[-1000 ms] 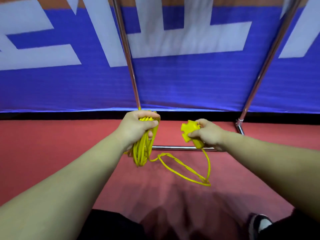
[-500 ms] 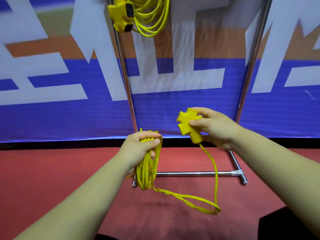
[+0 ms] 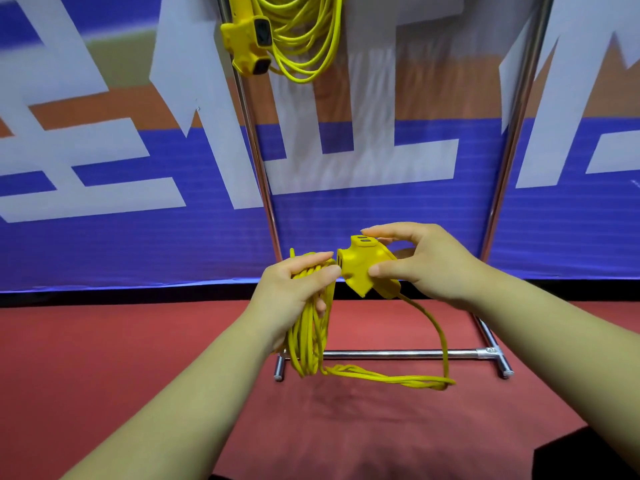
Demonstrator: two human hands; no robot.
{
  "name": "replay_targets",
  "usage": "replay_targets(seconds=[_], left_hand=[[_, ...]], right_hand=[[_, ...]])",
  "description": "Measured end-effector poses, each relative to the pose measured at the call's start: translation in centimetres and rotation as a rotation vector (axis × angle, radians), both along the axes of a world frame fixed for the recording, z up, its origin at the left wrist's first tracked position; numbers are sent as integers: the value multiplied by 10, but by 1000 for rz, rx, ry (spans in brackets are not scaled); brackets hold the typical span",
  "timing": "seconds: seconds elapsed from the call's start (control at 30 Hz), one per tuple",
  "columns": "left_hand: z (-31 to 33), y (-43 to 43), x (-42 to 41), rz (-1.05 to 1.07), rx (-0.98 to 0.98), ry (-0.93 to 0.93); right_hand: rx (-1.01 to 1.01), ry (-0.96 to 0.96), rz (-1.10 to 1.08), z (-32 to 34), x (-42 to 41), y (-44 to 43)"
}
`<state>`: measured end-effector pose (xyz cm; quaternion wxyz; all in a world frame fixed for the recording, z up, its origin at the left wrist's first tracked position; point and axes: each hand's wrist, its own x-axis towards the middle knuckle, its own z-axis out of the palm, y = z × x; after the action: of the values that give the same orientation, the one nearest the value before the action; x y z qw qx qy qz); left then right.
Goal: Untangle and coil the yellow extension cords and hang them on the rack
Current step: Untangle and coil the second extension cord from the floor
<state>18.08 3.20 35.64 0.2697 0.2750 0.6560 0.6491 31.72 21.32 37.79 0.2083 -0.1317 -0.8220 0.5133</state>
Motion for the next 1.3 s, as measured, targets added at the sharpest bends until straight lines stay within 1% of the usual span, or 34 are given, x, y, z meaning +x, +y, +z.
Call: replay_targets(seconds=[0.13, 0.2, 0.27, 0.33, 0.4, 0.47, 0.6, 0.67, 0.77, 0.9, 0.97, 1.03, 1.1, 1.23, 1.3], left_hand=[[3, 3, 2, -11, -21, 81], [4, 3, 1, -25, -5, 124], [6, 3, 1, -2, 27, 134], [8, 5, -1, 67, 81, 98], [11, 5, -6, 132, 159, 23], [12, 3, -13, 179, 223, -45], [10, -3, -25, 256, 296, -162], [9, -5, -29, 294, 309, -202], [7, -7, -32, 317, 312, -223], [5, -9, -35, 341, 316, -249], [5, -10, -38, 344, 321, -262], [4, -11, -39, 342, 320, -265], [3, -11, -40, 339, 306, -250], [-3, -11, -40, 315, 234, -167], [-5, -10, -38, 300, 193, -117]], right_hand=[[61, 29, 40, -1, -4, -2], [23, 56, 58, -2, -6, -3], [-34, 77, 65, -5, -8, -3], [-23, 69, 53, -9, -8, 0], [29, 0, 73, -14, -6, 4], [63, -113, 145, -22, -4, 6], [194, -296, 241, -37, -1, 4], [284, -325, 266, -44, -1, 3], [406, -301, 259, -51, -2, 4], [441, -348, 301, -52, -6, 5], [578, -413, 315, -57, -7, 5], [665, -417, 280, -61, -7, 5], [644, -343, 237, -62, -9, 7], [484, -186, 210, -56, -11, 13], [415, -145, 190, -51, -11, 12]])
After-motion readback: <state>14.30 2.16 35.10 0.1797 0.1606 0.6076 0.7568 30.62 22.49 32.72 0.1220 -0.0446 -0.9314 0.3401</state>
